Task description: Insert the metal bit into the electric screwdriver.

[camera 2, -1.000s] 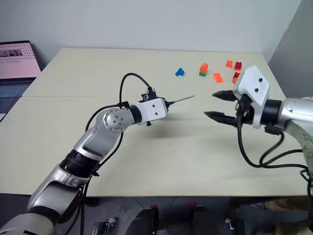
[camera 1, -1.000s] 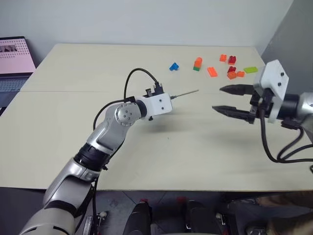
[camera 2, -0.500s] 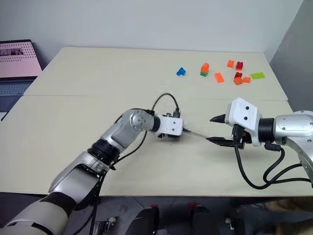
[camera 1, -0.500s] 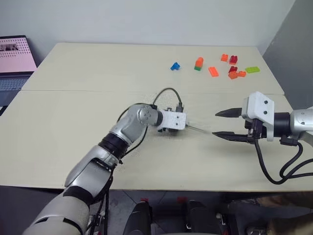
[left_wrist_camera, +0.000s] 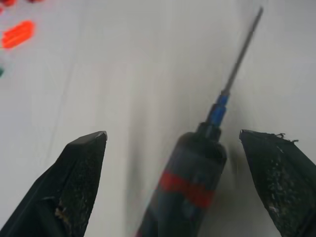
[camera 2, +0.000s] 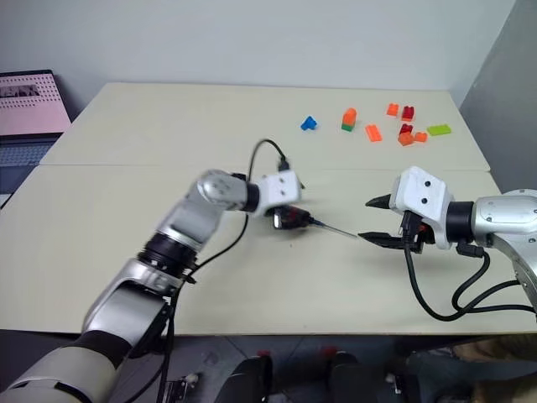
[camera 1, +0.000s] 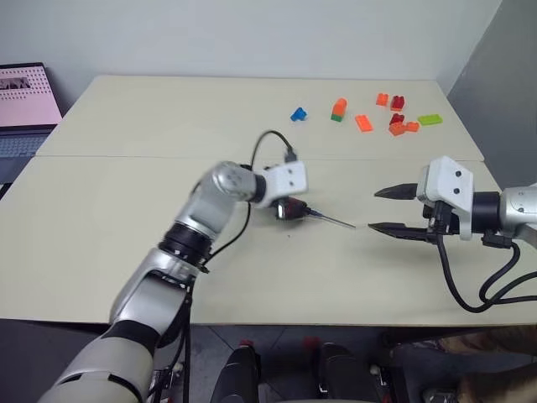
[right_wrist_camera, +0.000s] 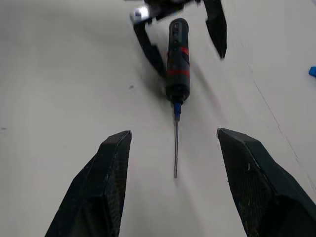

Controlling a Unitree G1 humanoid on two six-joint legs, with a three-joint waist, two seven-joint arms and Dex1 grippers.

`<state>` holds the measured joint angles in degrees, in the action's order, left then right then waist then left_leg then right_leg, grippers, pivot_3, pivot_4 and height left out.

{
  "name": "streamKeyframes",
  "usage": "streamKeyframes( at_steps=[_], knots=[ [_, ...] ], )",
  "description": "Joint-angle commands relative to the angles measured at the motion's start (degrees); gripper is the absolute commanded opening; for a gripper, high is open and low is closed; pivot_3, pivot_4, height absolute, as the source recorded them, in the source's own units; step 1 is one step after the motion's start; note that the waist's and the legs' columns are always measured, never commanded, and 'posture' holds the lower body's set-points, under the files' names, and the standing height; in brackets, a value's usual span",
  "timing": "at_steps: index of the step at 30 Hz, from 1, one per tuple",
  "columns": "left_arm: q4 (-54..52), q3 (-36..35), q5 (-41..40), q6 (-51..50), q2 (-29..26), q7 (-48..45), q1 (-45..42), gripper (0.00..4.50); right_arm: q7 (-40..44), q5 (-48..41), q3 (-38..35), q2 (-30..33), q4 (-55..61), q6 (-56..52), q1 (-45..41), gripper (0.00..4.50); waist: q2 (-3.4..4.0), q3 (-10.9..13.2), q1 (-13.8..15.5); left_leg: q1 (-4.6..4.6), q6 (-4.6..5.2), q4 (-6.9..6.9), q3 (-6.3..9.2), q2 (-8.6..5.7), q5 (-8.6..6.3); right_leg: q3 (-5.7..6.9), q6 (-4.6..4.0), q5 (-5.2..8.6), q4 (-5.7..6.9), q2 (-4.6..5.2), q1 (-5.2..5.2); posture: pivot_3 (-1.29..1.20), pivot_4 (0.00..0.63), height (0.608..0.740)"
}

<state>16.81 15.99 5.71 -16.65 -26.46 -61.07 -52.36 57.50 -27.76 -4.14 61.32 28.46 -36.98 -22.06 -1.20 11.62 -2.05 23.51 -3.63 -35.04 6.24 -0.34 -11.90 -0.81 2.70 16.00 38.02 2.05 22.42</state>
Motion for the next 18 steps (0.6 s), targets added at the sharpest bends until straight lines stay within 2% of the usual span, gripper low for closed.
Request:
streamKeyframes(
  at_steps=[1,3,6,8,9,13,18],
  knots=[
    [-12.24,-6.81,-6.85,-7.71,-6.07,-4.11,4.34,4.49,1.19,-0.05,-2.96,0.50,0.19,2.21,1.52,2.89,0.01,0.00,-0.01,-0.01,0.00,0.00,0.00,-0.01,0.00,0.00,0.00,0.00,0.01,0.00,-0.01,0.00,0.150,0.740],
    [-17.75,-8.84,-8.65,-9.47,-9.98,-5.13,8.04,4.49,1.56,-0.18,-3.30,0.48,-0.20,2.76,2.23,2.89,0.01,-0.01,0.15,-0.04,0.00,0.00,-0.04,0.00,0.00,-0.05,-0.01,-0.01,0.01,0.01,-0.02,0.00,0.150,0.740],
    [-27.42,-14.40,-15.11,-17.53,-17.60,-9.04,16.09,4.49,2.64,0.08,-3.48,0.49,-1.77,3.99,2.97,2.89,0.00,0.00,0.17,-0.06,-0.01,-0.02,-0.03,-0.01,0.00,-0.05,-0.02,-0.01,-0.02,0.03,-0.07,0.00,0.150,0.740],
    [-30.71,-16.41,-17.87,-20.84,-20.51,-9.40,19.42,4.49,3.39,0.46,-3.38,0.74,-2.65,4.94,3.34,2.89,-0.01,0.03,0.20,-0.09,0.00,-0.02,-0.03,0.01,0.00,-0.05,-0.02,-0.01,-0.01,0.02,-0.08,0.00,0.150,0.740],
    [-31.45,-16.84,-17.17,-18.65,-21.89,-8.92,21.87,4.49,3.68,0.66,-3.30,0.74,-3.13,5.43,3.47,2.89,-0.01,0.03,0.30,-0.09,0.00,-0.02,-0.02,0.02,0.00,-0.04,-0.02,-0.01,0.00,0.02,-0.09,0.00,0.150,0.740],
    [-34.14,-20.88,-20.44,-19.97,-22.88,-6.23,27.62,4.49,4.99,0.39,-3.13,0.52,-4.47,6.41,3.85,2.89,-0.01,0.03,0.58,-0.27,0.02,-0.01,-0.01,0.00,-0.01,-0.03,-0.02,-0.01,0.02,0.04,-0.24,0.00,0.150,0.740],
    [-34.14,-22.02,-21.87,-19.07,-22.62,-3.33,31.50,4.49,5.32,1.94,-1.39,-0.33,-6.37,8.26,3.20,2.89,-0.01,0.03,0.47,-0.31,0.05,-0.03,-0.06,0.03,0.02,-0.06,-0.06,-0.13,0.05,0.03,-0.24,0.00,0.150,0.740]
  ],
)
